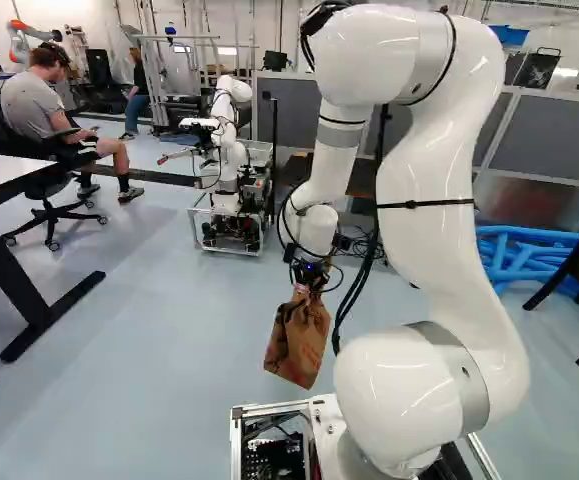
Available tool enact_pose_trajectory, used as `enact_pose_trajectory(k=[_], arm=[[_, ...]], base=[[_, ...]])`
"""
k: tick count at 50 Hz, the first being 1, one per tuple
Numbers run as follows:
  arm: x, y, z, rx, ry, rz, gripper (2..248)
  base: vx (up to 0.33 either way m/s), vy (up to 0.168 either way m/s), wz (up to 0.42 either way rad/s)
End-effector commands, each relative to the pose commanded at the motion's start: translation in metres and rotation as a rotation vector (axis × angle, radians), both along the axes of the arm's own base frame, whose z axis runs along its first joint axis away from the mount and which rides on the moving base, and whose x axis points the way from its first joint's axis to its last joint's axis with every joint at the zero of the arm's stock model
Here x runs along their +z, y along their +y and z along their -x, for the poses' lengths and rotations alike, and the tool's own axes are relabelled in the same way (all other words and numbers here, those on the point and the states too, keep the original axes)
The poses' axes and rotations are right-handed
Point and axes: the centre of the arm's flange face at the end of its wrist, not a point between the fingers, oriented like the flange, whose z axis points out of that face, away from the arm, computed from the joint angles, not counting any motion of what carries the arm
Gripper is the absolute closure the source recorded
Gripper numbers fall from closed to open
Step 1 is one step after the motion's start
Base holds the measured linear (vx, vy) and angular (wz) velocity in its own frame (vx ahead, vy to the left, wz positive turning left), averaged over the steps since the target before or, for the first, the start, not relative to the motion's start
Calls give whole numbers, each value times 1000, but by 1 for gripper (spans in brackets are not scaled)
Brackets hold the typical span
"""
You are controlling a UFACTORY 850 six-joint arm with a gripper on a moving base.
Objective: Pick up the bag on the ground and place it on the table
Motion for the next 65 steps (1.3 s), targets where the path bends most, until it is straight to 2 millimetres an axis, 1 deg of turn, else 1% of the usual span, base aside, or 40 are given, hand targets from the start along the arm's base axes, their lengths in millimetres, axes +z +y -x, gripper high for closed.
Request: enact_pose_trajectory(k=[28,65], arm=[[39,-3,12,-7,-21,-22,229],[89,-32,12,-79,-83,-47,229]], base=[[0,0,0],[0,0,0]])
